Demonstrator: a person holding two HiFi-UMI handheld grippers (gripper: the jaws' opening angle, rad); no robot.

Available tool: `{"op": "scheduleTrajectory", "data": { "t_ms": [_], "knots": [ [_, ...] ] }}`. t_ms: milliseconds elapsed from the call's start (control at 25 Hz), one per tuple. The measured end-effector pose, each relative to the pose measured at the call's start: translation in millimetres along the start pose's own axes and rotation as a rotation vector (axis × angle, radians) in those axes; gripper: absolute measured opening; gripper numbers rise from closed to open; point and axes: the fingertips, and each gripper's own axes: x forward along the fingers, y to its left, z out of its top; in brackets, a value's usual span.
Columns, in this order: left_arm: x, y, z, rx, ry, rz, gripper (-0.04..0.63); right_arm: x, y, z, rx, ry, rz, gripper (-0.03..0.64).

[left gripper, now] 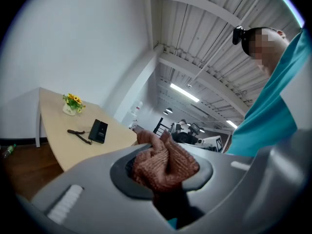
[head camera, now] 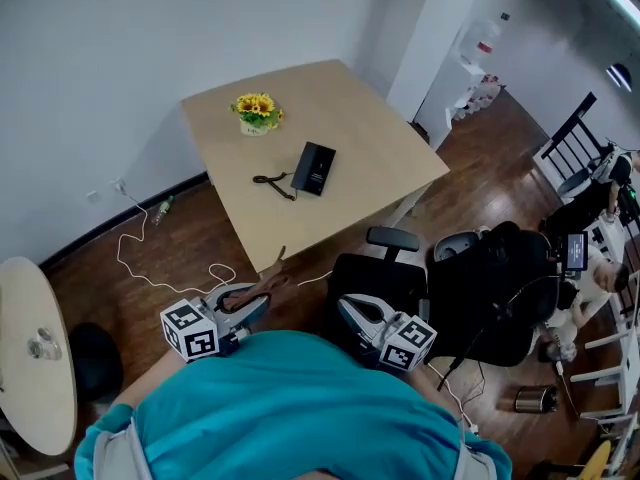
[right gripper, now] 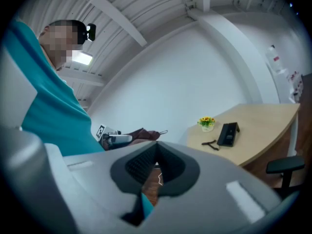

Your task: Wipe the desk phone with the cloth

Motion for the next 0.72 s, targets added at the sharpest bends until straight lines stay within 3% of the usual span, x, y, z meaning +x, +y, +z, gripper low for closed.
{"op": "scheduleTrajectory", "data": {
  "t_ms": [160, 480, 720],
  "knots": [
    [-19.6, -2.3, 8.8, 0.02, -0.04, 0.049, 0.109, 2.5, 20.6, -10.1, -0.032, 0.027, 0.028, 0.002],
    [-43.0, 1.1, 20.9, 0.101, 0.0, 0.012, 0.109, 28.9, 39.4, -2.2, -0.079, 0.013, 0.007, 0.002],
    [-52.8, 9.2, 27.6, 0.089, -0.001, 0.002, 0.109, 38.6, 42.2, -2.6, -0.065, 0.004, -0.019, 0.002]
  ]
}}
